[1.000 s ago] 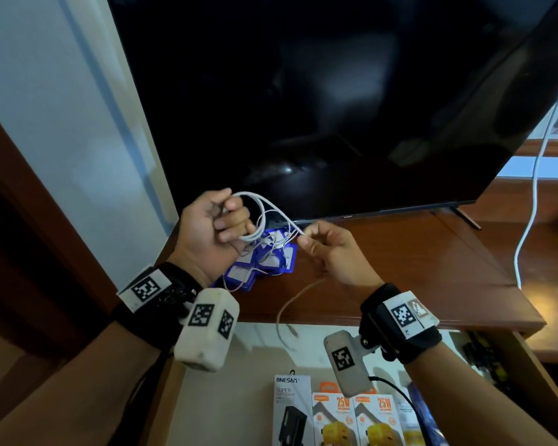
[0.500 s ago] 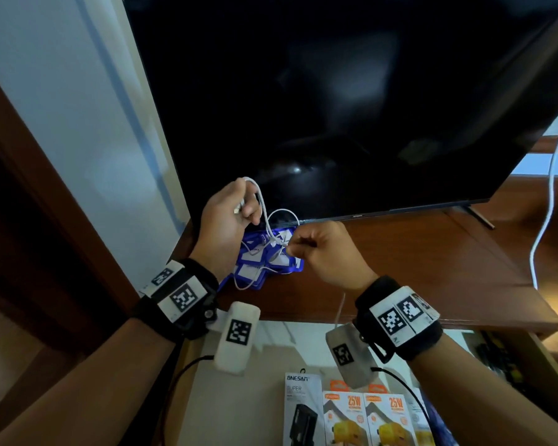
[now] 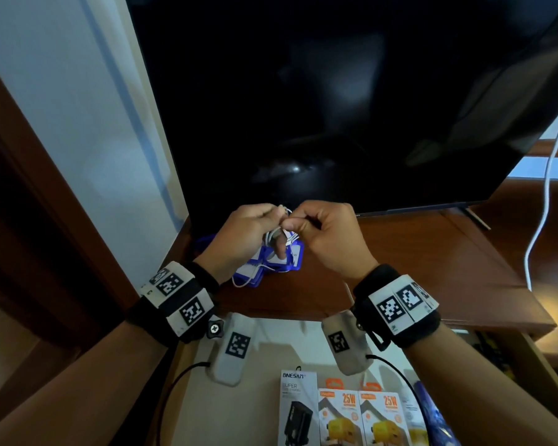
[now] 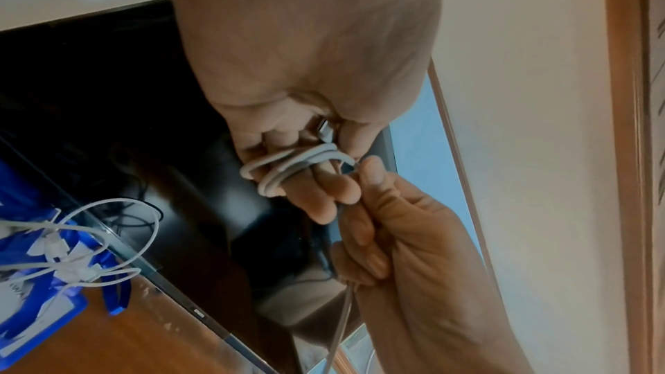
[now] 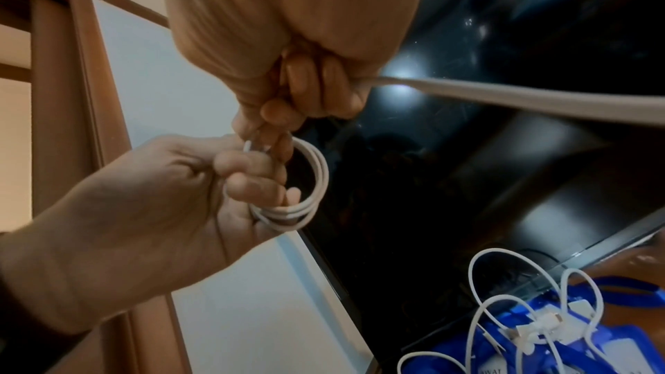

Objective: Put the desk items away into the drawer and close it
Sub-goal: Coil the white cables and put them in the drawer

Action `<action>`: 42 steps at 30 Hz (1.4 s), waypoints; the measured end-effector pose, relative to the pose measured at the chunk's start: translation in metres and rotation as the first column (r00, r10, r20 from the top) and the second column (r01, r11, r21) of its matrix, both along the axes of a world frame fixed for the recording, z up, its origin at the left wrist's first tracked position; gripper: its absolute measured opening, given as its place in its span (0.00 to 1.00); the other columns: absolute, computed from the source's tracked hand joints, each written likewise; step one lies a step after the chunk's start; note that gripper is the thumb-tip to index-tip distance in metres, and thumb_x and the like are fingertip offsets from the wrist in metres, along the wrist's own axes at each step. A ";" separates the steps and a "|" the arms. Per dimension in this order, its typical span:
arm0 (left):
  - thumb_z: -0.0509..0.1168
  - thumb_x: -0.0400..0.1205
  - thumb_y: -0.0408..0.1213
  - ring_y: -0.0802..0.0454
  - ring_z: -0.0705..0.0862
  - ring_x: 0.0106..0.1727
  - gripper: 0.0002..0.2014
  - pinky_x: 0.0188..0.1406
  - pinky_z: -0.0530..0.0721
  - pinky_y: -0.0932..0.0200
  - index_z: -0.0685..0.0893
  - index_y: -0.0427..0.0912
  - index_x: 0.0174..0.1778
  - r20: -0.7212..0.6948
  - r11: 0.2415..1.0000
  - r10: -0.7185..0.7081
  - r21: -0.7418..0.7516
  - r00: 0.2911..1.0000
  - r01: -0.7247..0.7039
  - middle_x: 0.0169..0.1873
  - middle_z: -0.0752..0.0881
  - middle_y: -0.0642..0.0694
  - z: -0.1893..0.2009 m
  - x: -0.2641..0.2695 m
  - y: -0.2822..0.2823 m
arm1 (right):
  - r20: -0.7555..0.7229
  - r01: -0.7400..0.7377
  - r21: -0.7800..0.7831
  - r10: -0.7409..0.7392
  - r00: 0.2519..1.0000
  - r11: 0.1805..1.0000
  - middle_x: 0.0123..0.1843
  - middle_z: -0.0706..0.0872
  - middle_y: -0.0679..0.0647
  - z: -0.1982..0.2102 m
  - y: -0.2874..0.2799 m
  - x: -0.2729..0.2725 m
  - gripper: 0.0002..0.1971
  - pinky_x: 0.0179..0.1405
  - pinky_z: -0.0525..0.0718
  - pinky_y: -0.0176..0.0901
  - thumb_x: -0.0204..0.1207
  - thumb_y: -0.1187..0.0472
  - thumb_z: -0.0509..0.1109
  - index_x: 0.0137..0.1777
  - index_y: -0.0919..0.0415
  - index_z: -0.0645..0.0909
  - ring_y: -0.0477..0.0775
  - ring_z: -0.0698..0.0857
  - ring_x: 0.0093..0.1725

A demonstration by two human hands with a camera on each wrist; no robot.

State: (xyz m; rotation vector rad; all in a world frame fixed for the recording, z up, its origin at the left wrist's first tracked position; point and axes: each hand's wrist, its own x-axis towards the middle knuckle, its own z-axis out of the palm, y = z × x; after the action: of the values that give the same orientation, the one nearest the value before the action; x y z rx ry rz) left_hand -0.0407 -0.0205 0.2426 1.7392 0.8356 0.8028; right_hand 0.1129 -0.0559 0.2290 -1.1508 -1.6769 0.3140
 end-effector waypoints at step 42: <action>0.56 0.87 0.39 0.46 0.82 0.27 0.17 0.32 0.79 0.54 0.81 0.30 0.40 0.086 0.997 0.019 -0.081 0.996 -0.012 0.25 0.83 0.38 -0.020 0.007 -0.009 | 0.037 0.001 0.021 -0.002 0.999 1.000 0.29 0.82 0.47 -0.019 -0.015 0.001 0.08 0.31 0.73 0.25 0.77 0.67 0.71 0.36 0.65 0.85 0.40 0.81 0.29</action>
State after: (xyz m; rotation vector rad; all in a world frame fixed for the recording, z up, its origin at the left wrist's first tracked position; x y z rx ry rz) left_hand -0.0335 -0.0298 0.2226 1.6176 0.8126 0.8375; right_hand 0.1137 -0.0707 0.2101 -1.1485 -1.7078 0.2743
